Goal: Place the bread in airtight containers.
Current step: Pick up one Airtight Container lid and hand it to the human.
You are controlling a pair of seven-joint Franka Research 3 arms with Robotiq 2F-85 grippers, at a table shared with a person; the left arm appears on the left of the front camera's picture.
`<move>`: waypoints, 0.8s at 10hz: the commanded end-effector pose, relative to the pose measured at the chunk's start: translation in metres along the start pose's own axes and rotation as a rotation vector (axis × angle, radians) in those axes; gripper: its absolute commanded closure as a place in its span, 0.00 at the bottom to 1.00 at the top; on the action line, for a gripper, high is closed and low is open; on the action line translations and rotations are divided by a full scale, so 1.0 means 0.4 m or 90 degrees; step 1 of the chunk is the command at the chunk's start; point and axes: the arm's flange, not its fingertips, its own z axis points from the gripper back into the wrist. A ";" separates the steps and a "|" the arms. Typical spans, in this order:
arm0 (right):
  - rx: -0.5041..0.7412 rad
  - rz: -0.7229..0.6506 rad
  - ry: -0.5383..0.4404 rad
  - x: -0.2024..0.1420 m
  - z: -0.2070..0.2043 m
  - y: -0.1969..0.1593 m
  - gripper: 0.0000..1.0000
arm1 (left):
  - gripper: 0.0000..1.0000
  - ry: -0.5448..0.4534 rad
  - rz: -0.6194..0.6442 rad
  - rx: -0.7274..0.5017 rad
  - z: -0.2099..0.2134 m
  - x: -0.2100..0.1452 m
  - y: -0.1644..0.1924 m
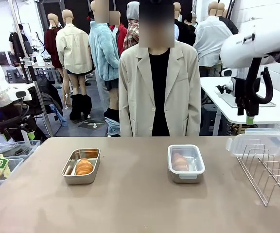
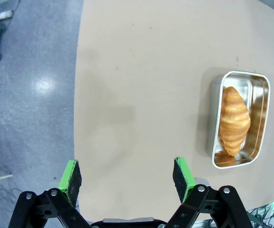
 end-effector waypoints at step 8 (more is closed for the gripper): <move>0.046 -0.058 -0.027 -0.072 -0.190 -0.066 0.00 | 0.00 -0.002 0.005 0.004 0.004 0.001 0.001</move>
